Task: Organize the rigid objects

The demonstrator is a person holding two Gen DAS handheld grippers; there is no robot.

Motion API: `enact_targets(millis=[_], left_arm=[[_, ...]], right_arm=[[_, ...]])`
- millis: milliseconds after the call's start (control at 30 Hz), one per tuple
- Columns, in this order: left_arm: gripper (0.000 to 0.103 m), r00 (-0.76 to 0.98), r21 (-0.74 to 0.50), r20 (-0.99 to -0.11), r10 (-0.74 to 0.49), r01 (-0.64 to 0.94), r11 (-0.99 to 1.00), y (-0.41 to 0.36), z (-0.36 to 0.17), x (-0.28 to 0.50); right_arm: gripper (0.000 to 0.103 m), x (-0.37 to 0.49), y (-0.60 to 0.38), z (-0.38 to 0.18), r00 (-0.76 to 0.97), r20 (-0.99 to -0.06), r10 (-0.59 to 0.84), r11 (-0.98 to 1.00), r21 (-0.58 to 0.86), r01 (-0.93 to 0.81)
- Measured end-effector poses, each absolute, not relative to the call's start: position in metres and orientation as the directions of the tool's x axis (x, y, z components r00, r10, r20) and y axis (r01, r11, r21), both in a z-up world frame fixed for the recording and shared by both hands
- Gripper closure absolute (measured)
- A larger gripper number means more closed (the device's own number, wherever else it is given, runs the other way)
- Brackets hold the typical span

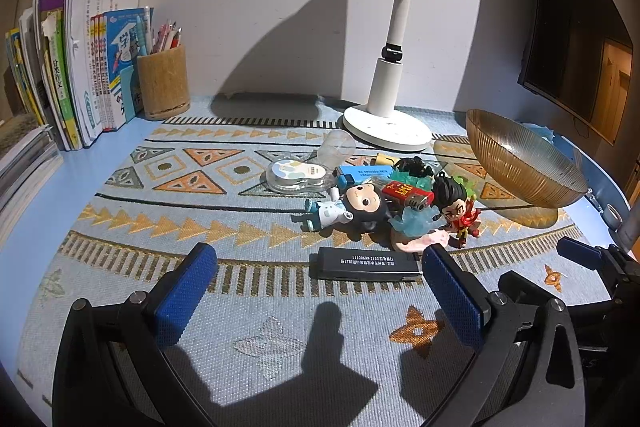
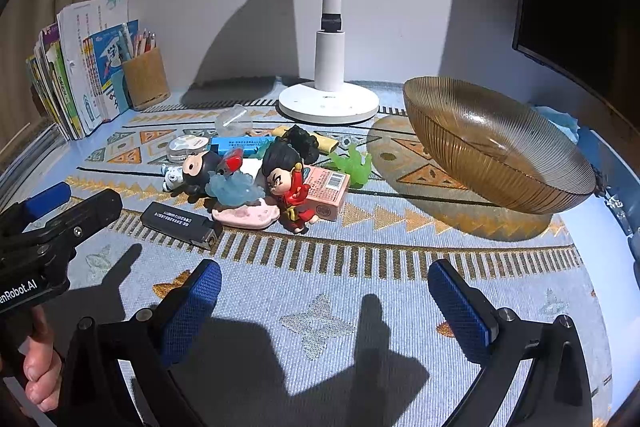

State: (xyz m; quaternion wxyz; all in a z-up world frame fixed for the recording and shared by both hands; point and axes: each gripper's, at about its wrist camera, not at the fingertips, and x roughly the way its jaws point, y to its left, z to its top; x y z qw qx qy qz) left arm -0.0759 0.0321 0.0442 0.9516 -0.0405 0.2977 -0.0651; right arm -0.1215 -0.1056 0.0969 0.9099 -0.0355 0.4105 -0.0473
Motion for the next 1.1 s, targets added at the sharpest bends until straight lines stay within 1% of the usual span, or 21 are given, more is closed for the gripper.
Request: enact_targets(millis=[167,267,333,433,533,733,833,933,1100], left_arm=[[0.001,0.812,-0.101,-0.567,-0.138,0.098,0.990,0.029,0.044,-0.076],[0.001,0.799,-0.076,-0.587,-0.133,0.108,0.991,0.024,0.042,-0.074],[0.001,0.774,-0.053,-0.620,-0.130,0.124,0.991,0.019,0.040,-0.071],[0.001,0.692,-0.072,-0.704,-0.162,0.158,0.985,0.010,0.032,-0.059],[0.001,0.640,-0.050,-0.756,-0.136,0.150,0.987,-0.002,0.023,-0.045],[0.001,0.609,0.065,-0.793,-0.023,0.123,0.990,-0.028,0.014,-0.021],[0.001,0.590,0.079,-0.807,-0.007,0.120,0.990,-0.030,0.011,-0.012],[0.001,0.571,0.057,-0.820,-0.021,0.118,0.991,-0.023,0.010,-0.012],[0.001,0.567,0.055,-0.823,0.029,0.027,0.998,0.023,0.010,-0.028]], right_arm=[[0.000,-0.122,-0.109,0.097,0.656,-0.748,-0.100,0.995,-0.080,0.061],[0.000,-0.119,-0.116,0.097,0.645,-0.760,-0.079,0.997,-0.043,0.071],[0.000,-0.118,-0.121,0.095,0.631,-0.773,-0.070,0.997,-0.025,0.079],[0.000,-0.117,-0.128,0.094,0.610,-0.789,-0.072,0.996,-0.024,0.086],[0.000,-0.112,-0.137,0.091,0.578,-0.811,-0.091,0.994,-0.041,0.099],[0.000,-0.100,-0.158,0.091,0.531,-0.845,-0.067,0.993,-0.004,0.118],[0.000,-0.097,-0.161,0.091,0.526,-0.847,-0.070,0.993,-0.008,0.119],[0.000,-0.094,-0.160,0.091,0.516,-0.854,-0.062,0.994,-0.009,0.106],[0.000,-0.086,-0.151,0.094,0.507,-0.859,-0.062,0.998,-0.040,0.053]])
